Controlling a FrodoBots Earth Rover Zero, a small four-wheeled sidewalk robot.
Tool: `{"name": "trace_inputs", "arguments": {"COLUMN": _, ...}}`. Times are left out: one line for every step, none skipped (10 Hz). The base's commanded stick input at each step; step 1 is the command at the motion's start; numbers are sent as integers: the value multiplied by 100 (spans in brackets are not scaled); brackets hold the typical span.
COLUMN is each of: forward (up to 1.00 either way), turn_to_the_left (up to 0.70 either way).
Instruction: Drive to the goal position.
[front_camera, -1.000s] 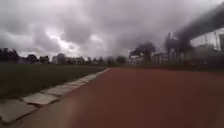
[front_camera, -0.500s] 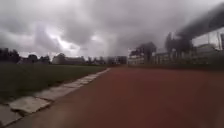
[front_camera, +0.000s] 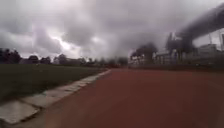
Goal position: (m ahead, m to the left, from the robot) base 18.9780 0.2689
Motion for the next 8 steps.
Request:
{"name": "trace_inputs", "arguments": {"forward": 70, "turn_to_the_left": 0}}
{"name": "trace_inputs", "arguments": {"forward": 70, "turn_to_the_left": 0}}
{"name": "trace_inputs", "arguments": {"forward": 70, "turn_to_the_left": 0}}
{"name": "trace_inputs", "arguments": {"forward": 70, "turn_to_the_left": 0}}
{"name": "trace_inputs", "arguments": {"forward": 70, "turn_to_the_left": 0}}
{"name": "trace_inputs", "arguments": {"forward": 70, "turn_to_the_left": 0}}
{"name": "trace_inputs", "arguments": {"forward": 70, "turn_to_the_left": 0}}
{"name": "trace_inputs", "arguments": {"forward": 70, "turn_to_the_left": 0}}
